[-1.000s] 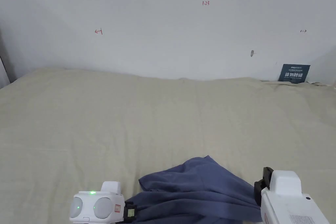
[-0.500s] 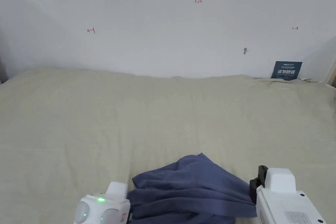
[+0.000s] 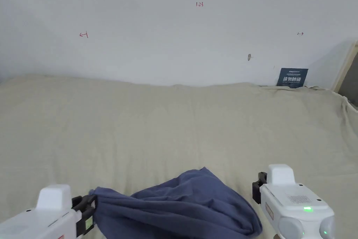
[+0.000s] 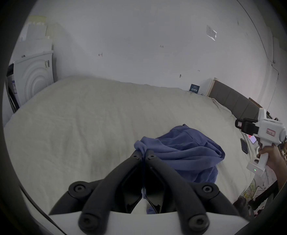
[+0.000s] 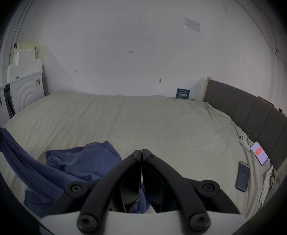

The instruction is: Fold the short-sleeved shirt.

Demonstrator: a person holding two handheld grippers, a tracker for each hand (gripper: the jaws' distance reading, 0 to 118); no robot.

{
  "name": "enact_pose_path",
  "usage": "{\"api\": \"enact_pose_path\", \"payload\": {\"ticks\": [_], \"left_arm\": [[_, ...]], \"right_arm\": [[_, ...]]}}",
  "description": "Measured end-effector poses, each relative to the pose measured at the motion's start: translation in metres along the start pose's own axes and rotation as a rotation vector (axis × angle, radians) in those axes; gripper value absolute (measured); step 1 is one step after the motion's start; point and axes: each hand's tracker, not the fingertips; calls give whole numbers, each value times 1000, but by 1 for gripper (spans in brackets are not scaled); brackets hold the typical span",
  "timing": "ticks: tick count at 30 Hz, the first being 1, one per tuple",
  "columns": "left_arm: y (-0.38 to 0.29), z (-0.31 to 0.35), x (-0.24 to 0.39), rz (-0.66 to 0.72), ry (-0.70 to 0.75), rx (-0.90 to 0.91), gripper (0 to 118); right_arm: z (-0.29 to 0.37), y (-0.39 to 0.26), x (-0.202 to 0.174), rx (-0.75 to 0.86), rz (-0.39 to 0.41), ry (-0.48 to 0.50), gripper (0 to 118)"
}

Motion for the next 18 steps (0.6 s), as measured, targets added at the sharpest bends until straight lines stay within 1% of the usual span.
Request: {"api": "enact_pose_path", "payload": {"ticks": [2, 4, 5, 6, 7, 8, 9, 11, 14, 15, 16, 17, 18], "left_arm": [[0, 6, -9, -10, 26, 17, 0], [-1, 13, -14, 1, 40, 11, 0], [-3, 14, -19, 5, 45, 17, 0], [-5, 15, -23, 6, 54, 15, 0], [-6, 19, -21, 6, 64, 10, 0], [-8, 19, -24, 9, 72, 8, 0], [-11, 18, -26, 14, 72, 6, 0], [-17, 15, -33, 32, 74, -13, 0], [-25, 8, -35, 33, 83, -26, 0], [-26, 11, -31, 34, 87, -29, 0], [-28, 10, -32, 39, 89, -37, 0], [-29, 9, -33, 45, 89, -46, 0], [-31, 7, -33, 51, 91, -47, 0]], "right_arm": [[-16, 1, -3, -54, 8, 41, 2], [-32, -1, -7, -109, 16, 80, 9], [-42, -4, -10, -139, 27, 84, 18], [-50, -7, -12, -161, 24, 102, 36], [-59, -11, -15, -197, 16, 126, 47], [-68, -15, -19, -233, 4, 146, 55], [-75, -19, -23, -262, -8, 166, 57], [-89, -30, -33, -326, -30, 204, 57], [-107, -48, -43, -387, -13, 188, 55], [-109, -53, -46, -409, -5, 171, 48], [-111, -57, -46, -419, -13, 173, 40], [-111, -61, -45, -422, -34, 198, 29], [-110, -62, -43, -413, -44, 202, 29]]}}
